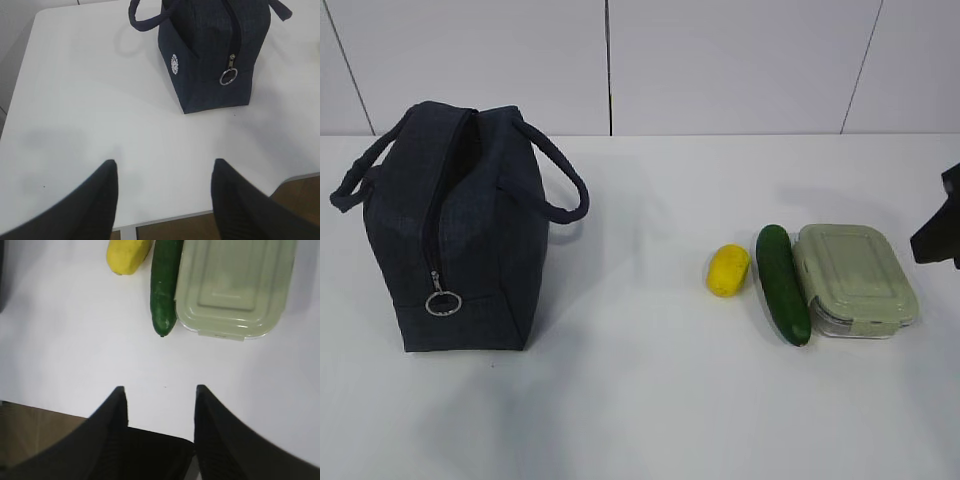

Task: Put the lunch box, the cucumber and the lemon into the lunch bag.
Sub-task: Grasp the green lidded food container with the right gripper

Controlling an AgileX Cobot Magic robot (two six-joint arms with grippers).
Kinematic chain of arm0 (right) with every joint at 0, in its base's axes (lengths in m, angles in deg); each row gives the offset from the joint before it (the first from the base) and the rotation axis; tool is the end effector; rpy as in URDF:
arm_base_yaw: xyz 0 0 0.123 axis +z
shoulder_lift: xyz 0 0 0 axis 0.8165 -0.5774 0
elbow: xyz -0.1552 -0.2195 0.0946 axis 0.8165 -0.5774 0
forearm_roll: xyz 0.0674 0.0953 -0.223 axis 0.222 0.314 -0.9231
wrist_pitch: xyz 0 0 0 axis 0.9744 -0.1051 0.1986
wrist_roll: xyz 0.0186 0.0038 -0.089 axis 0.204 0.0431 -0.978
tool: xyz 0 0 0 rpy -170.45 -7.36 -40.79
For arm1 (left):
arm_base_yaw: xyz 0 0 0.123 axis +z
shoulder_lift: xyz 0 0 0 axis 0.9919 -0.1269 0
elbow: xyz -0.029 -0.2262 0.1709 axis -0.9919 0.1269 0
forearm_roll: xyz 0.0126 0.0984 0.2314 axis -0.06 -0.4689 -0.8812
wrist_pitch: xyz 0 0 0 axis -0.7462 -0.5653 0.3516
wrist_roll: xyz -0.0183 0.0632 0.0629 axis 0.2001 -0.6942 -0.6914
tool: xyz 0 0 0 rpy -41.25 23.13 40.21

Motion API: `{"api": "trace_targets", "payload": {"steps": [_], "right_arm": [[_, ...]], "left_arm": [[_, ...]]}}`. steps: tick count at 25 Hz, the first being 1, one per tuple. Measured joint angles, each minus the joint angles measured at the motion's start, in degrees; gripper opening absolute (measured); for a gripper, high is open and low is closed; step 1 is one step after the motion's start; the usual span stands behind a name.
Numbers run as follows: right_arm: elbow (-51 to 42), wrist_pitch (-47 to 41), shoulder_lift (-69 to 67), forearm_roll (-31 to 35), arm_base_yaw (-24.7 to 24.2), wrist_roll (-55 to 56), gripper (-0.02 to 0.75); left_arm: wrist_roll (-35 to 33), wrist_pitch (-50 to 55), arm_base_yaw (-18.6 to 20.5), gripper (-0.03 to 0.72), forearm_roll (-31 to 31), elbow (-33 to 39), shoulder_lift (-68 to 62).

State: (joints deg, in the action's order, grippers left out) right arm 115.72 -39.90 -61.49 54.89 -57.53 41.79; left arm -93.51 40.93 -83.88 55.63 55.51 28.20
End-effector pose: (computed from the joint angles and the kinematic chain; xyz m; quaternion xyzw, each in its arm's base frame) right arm 0.2392 0.0187 0.2900 -0.0101 0.9656 0.1610 0.2039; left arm -0.0086 -0.0105 0.2822 0.0684 0.8575 -0.0387 0.5084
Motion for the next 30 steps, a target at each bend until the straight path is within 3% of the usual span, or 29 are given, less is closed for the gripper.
{"api": "trace_targets", "payload": {"steps": [3, 8, 11, 14, 22, 30], "right_arm": [[0.15, -2.3, -2.88, 4.89, -5.26, -4.96, 0.328], [0.37, -10.86, -10.13, 21.99, -16.42, -21.17, 0.292], [1.87, -12.49, -16.17, 28.13, -21.35, -27.27, 0.283], [4.7, -12.49, -21.84, 28.16, -24.67, -28.79, 0.281], [11.11, -12.49, -29.98, 19.17, -25.55, -29.08, 0.281], [13.48, -12.49, -29.98, 19.85, -25.55, -27.25, 0.298]], "left_arm": [[0.0, 0.0, 0.0, 0.426, 0.0, 0.0, 0.0], [0.0, 0.0, 0.0, 0.425, 0.0, 0.0, 0.0], [0.0, 0.0, 0.0, 0.425, 0.0, 0.0, 0.0], [0.0, 0.0, 0.0, 0.425, 0.0, 0.0, 0.0], [0.0, 0.0, 0.0, 0.425, 0.0, 0.0, 0.0], [0.0, 0.0, 0.0, 0.425, 0.0, 0.0, 0.0]]}}
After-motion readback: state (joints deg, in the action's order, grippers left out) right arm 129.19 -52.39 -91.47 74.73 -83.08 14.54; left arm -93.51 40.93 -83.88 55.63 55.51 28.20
